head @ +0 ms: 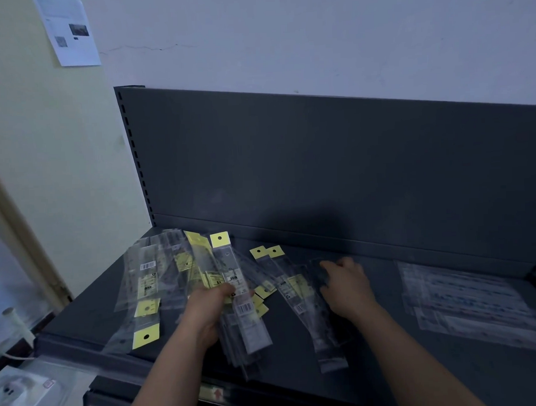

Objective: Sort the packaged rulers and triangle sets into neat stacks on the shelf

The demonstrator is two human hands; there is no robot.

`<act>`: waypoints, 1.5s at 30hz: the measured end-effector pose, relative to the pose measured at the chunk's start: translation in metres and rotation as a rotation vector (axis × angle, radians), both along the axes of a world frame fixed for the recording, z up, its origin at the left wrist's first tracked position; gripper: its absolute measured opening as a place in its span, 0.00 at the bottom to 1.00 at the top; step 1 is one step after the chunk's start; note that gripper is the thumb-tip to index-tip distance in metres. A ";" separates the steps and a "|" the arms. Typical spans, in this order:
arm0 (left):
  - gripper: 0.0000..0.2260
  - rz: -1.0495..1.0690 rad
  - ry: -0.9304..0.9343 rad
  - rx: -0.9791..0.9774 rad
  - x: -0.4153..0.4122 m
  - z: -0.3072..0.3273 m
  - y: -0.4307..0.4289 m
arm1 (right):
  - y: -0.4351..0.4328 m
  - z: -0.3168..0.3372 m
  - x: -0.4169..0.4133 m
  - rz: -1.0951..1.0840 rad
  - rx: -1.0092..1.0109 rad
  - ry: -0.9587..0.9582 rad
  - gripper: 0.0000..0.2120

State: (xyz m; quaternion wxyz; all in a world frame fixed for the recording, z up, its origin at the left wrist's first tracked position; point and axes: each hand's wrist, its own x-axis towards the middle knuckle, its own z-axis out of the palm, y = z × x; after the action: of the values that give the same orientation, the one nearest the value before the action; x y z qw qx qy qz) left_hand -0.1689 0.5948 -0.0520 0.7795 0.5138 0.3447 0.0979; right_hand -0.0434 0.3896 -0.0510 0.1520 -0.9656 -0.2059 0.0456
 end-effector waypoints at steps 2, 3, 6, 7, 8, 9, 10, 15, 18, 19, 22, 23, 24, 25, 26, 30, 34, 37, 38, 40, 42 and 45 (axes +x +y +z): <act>0.12 -0.001 -0.004 0.002 0.001 -0.001 0.000 | 0.010 0.001 -0.008 0.118 0.018 -0.005 0.24; 0.12 -0.004 -0.004 0.004 0.000 -0.001 -0.001 | 0.014 -0.002 -0.011 0.169 -0.031 0.027 0.24; 0.09 -0.008 -0.006 -0.008 -0.002 -0.001 -0.002 | 0.010 -0.013 -0.011 0.183 -0.225 0.076 0.26; 0.09 -0.008 -0.011 -0.014 -0.002 0.000 -0.002 | 0.004 -0.016 -0.008 0.158 -0.248 0.084 0.26; 0.09 -0.007 -0.015 -0.019 -0.003 0.000 -0.001 | -0.001 -0.017 -0.006 0.132 -0.262 0.086 0.26; 0.09 -0.008 -0.016 -0.020 -0.003 0.000 -0.001 | -0.005 -0.016 -0.004 0.112 -0.270 0.077 0.26; 0.09 -0.009 -0.014 -0.022 -0.003 0.000 -0.001 | -0.007 -0.015 -0.003 0.100 -0.271 0.056 0.26; 0.09 -0.014 -0.014 -0.034 -0.004 0.002 -0.001 | 0.014 -0.005 -0.006 0.150 -0.147 -0.088 0.26; 0.08 -0.024 -0.015 -0.038 -0.005 0.003 -0.001 | 0.029 -0.004 -0.012 0.179 -0.284 -0.033 0.23; 0.08 -0.025 -0.016 -0.042 -0.005 0.004 -0.001 | 0.032 -0.003 -0.013 0.197 -0.332 -0.046 0.21; 0.09 -0.024 -0.020 -0.053 -0.007 0.005 0.000 | 0.032 -0.002 -0.012 0.234 -0.436 -0.081 0.19; 0.09 -0.029 -0.016 -0.053 -0.007 0.006 0.001 | 0.032 -0.001 -0.011 0.238 -0.473 -0.090 0.18; 0.10 -0.034 -0.014 -0.051 -0.008 0.007 0.001 | 0.032 0.001 -0.011 0.249 -0.514 -0.105 0.18; 0.10 -0.035 -0.017 -0.053 -0.009 0.007 0.001 | 0.033 0.003 -0.011 0.265 -0.549 -0.120 0.18; 0.10 -0.035 -0.022 -0.056 -0.009 0.009 0.001 | 0.033 0.003 -0.010 0.283 -0.569 -0.128 0.17; 0.09 -0.044 -0.033 -0.040 -0.014 0.016 0.000 | 0.028 -0.002 -0.004 0.277 -0.399 -0.082 0.19; 0.11 -0.044 -0.034 -0.054 -0.014 0.020 0.001 | 0.010 -0.003 0.004 0.184 -0.297 -0.011 0.25; 0.10 -0.046 -0.023 -0.032 -0.013 0.018 0.000 | 0.008 -0.002 0.004 0.082 -0.343 0.015 0.31; 0.09 -0.047 -0.016 -0.015 -0.013 0.016 0.001 | 0.009 -0.003 0.003 0.056 -0.357 -0.001 0.32; 0.07 -0.046 -0.002 0.012 -0.012 0.013 0.001 | 0.013 -0.004 0.000 0.062 -0.407 -0.084 0.27; 0.06 -0.048 0.012 0.016 -0.010 0.011 0.002 | 0.016 -0.004 -0.002 0.113 -0.448 -0.178 0.18; 0.07 -0.065 0.009 -0.036 -0.001 0.011 0.002 | 0.021 0.002 -0.004 0.128 -0.420 -0.235 0.13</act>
State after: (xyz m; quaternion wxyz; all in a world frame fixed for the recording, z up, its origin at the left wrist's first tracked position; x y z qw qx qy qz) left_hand -0.1698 0.5965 -0.0407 0.7898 0.5111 0.3330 0.0643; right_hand -0.0470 0.4101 -0.0492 -0.0801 -0.9597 -0.2690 -0.0158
